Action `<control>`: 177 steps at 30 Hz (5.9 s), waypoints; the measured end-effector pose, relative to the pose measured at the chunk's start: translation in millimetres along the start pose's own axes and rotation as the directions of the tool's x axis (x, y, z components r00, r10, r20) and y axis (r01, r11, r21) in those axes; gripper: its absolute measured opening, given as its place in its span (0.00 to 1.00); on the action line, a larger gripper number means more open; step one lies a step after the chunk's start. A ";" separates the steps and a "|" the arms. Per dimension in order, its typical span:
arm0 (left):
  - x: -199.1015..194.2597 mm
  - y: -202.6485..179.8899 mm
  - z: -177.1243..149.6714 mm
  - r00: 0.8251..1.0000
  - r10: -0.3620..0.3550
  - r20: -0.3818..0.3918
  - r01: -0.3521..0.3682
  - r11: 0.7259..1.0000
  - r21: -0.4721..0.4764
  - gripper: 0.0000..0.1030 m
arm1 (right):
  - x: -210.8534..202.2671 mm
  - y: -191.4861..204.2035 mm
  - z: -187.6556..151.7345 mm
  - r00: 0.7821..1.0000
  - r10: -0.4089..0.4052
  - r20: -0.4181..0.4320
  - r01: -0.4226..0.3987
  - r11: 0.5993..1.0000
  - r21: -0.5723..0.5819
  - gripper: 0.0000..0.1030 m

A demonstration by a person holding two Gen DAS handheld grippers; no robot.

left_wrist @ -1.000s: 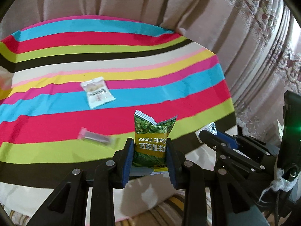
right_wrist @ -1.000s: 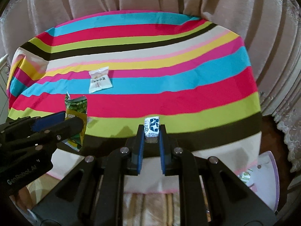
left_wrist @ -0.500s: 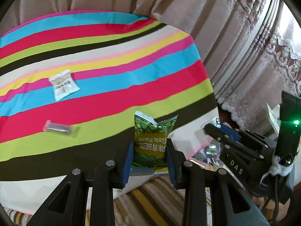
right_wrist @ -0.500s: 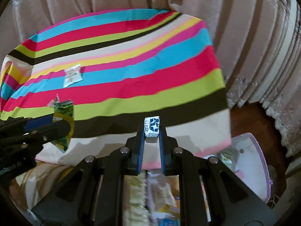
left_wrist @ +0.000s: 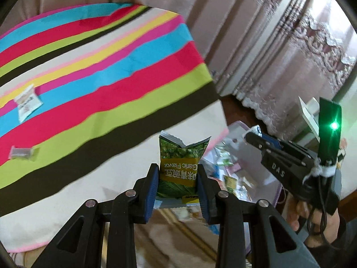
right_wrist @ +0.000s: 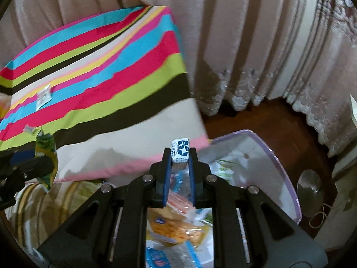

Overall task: Organize snacks
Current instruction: 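Carry both items over the white box and open both tools to drop them, then move both open tools back over the blanket, then grasp the small clear stick packet with the left tool, then grasp the white nut packet with the right tool while the left tool holds the clear packet, then carry both packets over the white box and open both tools to release them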

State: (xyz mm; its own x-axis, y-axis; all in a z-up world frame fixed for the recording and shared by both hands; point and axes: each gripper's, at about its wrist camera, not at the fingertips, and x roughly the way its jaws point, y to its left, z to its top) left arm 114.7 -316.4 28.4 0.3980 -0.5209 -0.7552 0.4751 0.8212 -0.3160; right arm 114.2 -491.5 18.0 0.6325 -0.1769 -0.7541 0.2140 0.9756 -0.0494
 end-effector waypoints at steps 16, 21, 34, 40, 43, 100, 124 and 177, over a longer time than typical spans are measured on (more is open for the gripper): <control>23.0 -64.1 -14.5 0.981 -0.139 -0.135 0.158 0.978 0.135 0.56 | -11.0 -71.7 -8.4 0.996 -0.083 -0.008 0.084 0.988 0.131 0.23; 19.5 -56.8 -10.8 0.985 -0.127 -0.117 0.140 0.984 0.108 0.57 | -15.2 -72.5 -5.0 0.996 -0.090 0.013 0.088 0.987 0.137 0.60; 16.0 -37.0 -4.5 0.993 -0.092 -0.077 0.095 0.995 0.043 0.57 | -13.4 -58.7 -2.3 0.998 -0.062 0.008 0.061 0.992 0.109 0.60; 12.0 -13.4 -1.1 0.995 -0.075 -0.059 0.074 0.997 -0.021 0.57 | -10.8 -40.2 1.0 0.999 -0.037 0.005 0.036 0.996 0.077 0.62; 6.8 4.8 -1.2 0.997 -0.063 -0.047 0.059 0.996 -0.071 0.57 | -9.5 -29.7 1.3 1.000 -0.023 0.001 0.023 0.998 0.059 0.62; -22.0 248.8 15.9 0.917 0.400 0.004 -0.379 0.871 -0.312 0.14 | 38.1 173.5 62.9 0.962 0.273 -0.006 -0.270 0.948 -0.168 0.71; -64.5 304.1 -10.9 0.864 0.500 0.061 -0.428 0.792 -0.435 0.15 | 108.8 369.7 91.1 0.930 0.355 -0.098 -0.364 0.839 -0.404 0.77; -91.7 246.9 -23.1 0.914 0.379 0.146 -0.302 0.874 -0.381 0.13 | 42.8 283.5 49.0 0.971 0.234 -0.051 -0.238 0.912 -0.334 0.51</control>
State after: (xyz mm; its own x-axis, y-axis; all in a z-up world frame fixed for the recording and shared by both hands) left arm 177.4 -60.6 6.4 0.6588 -0.1985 -0.7257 -0.0039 0.9637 -0.2671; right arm 238.4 -228.8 3.8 0.6265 0.0635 -0.7768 -0.2038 0.9754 -0.0846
